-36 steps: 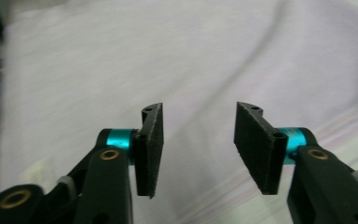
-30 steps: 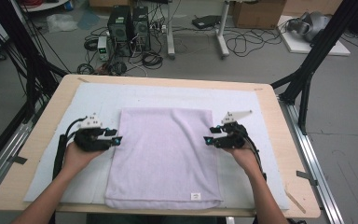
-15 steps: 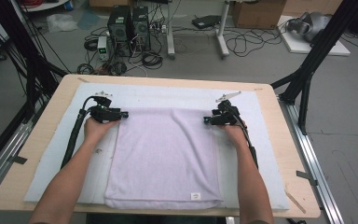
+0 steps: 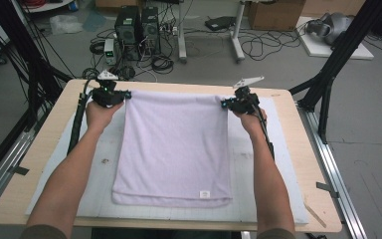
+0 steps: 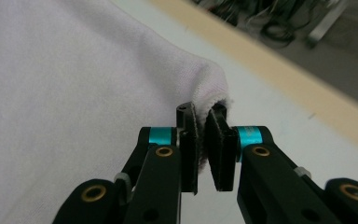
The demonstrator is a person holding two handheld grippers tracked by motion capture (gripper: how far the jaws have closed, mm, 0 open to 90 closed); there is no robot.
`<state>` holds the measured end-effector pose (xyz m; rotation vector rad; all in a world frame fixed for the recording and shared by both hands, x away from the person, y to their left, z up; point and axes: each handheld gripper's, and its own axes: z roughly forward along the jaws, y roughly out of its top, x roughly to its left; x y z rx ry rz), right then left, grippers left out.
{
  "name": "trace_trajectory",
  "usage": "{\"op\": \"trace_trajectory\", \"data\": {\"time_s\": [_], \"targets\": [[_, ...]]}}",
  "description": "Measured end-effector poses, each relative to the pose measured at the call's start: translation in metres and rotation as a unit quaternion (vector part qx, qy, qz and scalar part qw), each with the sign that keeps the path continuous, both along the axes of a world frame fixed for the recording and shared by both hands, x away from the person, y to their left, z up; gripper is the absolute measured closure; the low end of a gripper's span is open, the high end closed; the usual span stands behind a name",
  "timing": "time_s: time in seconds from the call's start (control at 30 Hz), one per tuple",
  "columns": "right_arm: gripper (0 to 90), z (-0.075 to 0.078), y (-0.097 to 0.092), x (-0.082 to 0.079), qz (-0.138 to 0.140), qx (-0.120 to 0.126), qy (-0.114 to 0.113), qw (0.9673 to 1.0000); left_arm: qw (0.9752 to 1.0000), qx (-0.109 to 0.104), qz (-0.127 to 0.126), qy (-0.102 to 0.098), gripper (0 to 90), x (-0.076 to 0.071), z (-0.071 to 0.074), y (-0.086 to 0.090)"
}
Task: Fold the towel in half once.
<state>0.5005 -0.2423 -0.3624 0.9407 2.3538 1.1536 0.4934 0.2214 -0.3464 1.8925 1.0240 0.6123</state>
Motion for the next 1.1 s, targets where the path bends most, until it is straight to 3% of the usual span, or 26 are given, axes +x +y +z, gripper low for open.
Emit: {"op": "trace_trajectory", "data": {"time_s": [0.03,0.07,0.1,0.17,0.23,0.33,0.4,0.43,0.53,0.6,0.77,0.83,0.93,1.1], "targets": [[75.9,0.007,0.000,0.002,-0.011,0.004,-0.007,0.9999,0.9999,0.006,0.007,-0.010,83.9,0.001,0.005,-0.001],[67.2,0.011,-0.001,0.003,-0.027,0.001,-0.021,0.9994,0.9998,0.012,0.013,-0.004,72.8,0.002,0.008,0.000],[63.2,0.012,-0.003,0.005,-0.033,0.001,-0.018,0.9993,0.9998,0.011,0.016,0.003,63.3,0.003,0.008,0.001],[51.4,0.006,-0.007,0.006,-0.035,0.004,0.001,0.9994,0.9997,0.015,0.002,0.018,60.2,0.001,0.003,0.005],[48.4,-0.004,-0.009,0.002,-0.029,0.003,0.025,0.9993,0.9995,0.021,-0.006,0.023,58.3,-0.005,-0.003,0.008],[43.3,-0.015,-0.009,-0.010,-0.015,-0.004,0.030,0.9994,0.9993,0.007,-0.018,0.033,54.5,-0.017,-0.013,0.012],[37.2,-0.020,-0.007,-0.016,0.003,0.000,0.073,0.9973,0.9984,-0.001,-0.039,0.040,52.7,-0.028,-0.019,0.013],[36.8,-0.021,-0.005,-0.020,0.018,-0.004,0.090,0.9958,0.9981,-0.005,-0.048,0.039,52.2,-0.037,-0.022,0.012],[39.4,-0.020,0.002,-0.047,0.039,-0.016,0.048,0.9980,0.9966,-0.003,-0.075,0.034,50.7,-0.058,-0.028,0.010],[39.2,-0.022,0.004,-0.066,0.059,-0.001,0.053,0.9968,0.9956,0.002,-0.089,0.027,49.6,-0.075,-0.033,0.009],[40.7,-0.032,0.005,-0.115,0.090,-0.004,0.034,0.9954,0.9917,0.015,-0.126,0.023,49.8,-0.122,-0.047,0.009],[41.0,-0.038,0.004,-0.130,0.094,0.006,0.034,0.9950,0.9907,0.009,-0.133,0.026,49.7,-0.139,-0.056,0.011],[42.7,-0.047,0.006,-0.152,0.109,-0.008,0.035,0.9934,0.9887,0.010,-0.145,0.036,49.7,-0.163,-0.071,0.014],[47.0,-0.060,0.004,-0.179,0.131,-0.005,0.033,0.9908,0.9846,0.022,-0.167,0.046,51.0,-0.192,-0.087,0.016]]}}
